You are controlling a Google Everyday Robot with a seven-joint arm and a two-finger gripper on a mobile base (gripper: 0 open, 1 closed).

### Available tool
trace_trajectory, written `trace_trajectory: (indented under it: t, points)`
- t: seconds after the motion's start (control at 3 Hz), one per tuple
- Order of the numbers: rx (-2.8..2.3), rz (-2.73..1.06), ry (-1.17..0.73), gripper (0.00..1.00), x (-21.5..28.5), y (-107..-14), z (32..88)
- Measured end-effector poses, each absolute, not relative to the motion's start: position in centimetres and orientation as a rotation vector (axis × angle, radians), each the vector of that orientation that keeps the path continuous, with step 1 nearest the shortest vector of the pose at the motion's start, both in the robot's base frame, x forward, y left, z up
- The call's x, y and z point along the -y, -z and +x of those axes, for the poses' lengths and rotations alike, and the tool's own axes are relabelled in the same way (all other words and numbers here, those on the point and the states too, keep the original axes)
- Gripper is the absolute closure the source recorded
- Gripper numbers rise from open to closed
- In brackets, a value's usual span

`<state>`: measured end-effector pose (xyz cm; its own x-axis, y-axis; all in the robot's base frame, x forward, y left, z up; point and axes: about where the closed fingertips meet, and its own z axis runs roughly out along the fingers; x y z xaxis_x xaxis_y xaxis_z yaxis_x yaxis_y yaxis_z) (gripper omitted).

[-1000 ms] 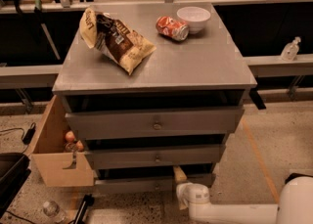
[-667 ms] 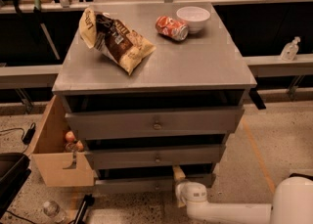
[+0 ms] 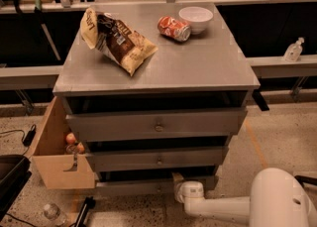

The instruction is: Open bottom drawer

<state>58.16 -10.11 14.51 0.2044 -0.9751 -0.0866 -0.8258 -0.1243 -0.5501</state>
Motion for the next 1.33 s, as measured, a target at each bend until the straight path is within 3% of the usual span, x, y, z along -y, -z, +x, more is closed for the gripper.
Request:
trace_trajectory:
  t: [0.33,0.67,1.0,1.33]
  points:
    - [-1.671,-2.012,0.396,0.7,10.1,-14.6,58.1]
    - [-1.671,-2.012,0.396,0.92,10.1,-15.0,58.1]
    - [-1.671,-2.012,0.396,1.0,10.1,-15.1,58.1]
    - [-1.705,-2.048,0.353,1.0,10.8,-15.8,55.9]
